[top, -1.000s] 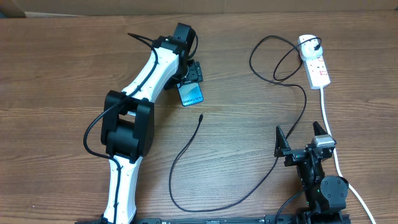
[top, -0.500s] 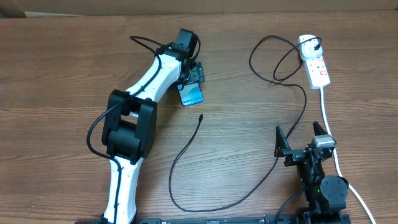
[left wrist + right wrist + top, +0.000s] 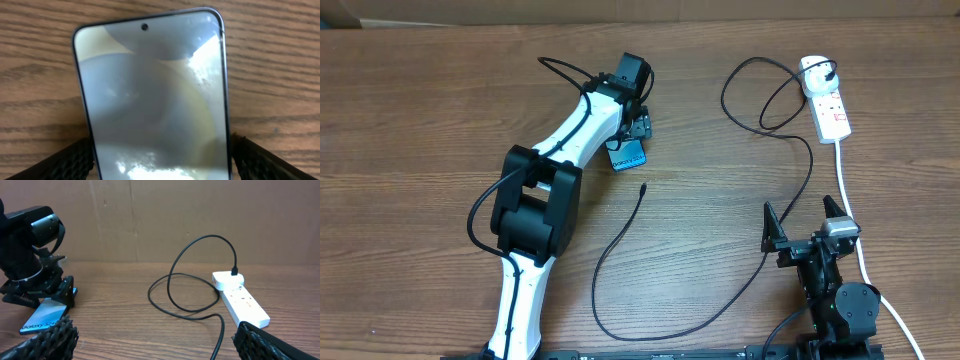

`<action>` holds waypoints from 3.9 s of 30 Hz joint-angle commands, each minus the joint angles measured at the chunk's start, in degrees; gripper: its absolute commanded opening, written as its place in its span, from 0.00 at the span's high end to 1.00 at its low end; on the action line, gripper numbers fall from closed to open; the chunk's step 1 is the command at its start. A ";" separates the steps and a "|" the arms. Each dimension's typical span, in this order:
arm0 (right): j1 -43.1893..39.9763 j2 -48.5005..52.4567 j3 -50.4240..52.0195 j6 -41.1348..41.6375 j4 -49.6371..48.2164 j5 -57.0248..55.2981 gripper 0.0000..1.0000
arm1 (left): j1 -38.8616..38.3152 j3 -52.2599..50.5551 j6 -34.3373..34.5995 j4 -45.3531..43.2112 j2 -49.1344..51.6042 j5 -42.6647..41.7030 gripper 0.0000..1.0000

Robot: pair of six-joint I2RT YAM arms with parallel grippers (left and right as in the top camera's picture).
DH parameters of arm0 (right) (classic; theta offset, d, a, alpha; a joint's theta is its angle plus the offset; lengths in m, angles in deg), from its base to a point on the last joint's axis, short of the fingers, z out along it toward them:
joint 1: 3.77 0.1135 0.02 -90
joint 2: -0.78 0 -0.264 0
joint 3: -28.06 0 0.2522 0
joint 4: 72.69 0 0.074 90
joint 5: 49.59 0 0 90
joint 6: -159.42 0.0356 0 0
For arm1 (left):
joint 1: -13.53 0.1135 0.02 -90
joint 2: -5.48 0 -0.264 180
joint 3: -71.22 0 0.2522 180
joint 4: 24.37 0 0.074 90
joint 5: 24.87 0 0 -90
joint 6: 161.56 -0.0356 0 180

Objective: Plug charger to phone and switch on socket

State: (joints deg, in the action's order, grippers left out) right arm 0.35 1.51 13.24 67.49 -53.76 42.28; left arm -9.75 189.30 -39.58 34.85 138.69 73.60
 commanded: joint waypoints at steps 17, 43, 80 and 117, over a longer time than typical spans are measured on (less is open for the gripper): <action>-0.17 -0.57 0.59 0.02 -0.33 -0.74 0.00 | -0.20 -1.09 1.46 1.18 2.56 -0.81 0.25; -0.17 -0.57 0.59 0.02 -0.33 -0.72 0.00 | 0.37 7.48 1.44 10.84 1.57 -7.48 0.32; -0.17 -0.57 0.59 0.00 -0.33 -0.72 0.00 | 12.52 11.37 1.42 14.12 1.57 -61.07 0.34; -0.17 -0.57 0.59 0.00 -0.33 -0.74 0.00 | 20.63 11.37 38.38 -0.13 1.57 -92.63 0.31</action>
State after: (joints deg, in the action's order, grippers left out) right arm 0.35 1.51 13.24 67.49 -53.76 42.30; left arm 10.31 198.78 -3.49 34.95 140.20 -14.07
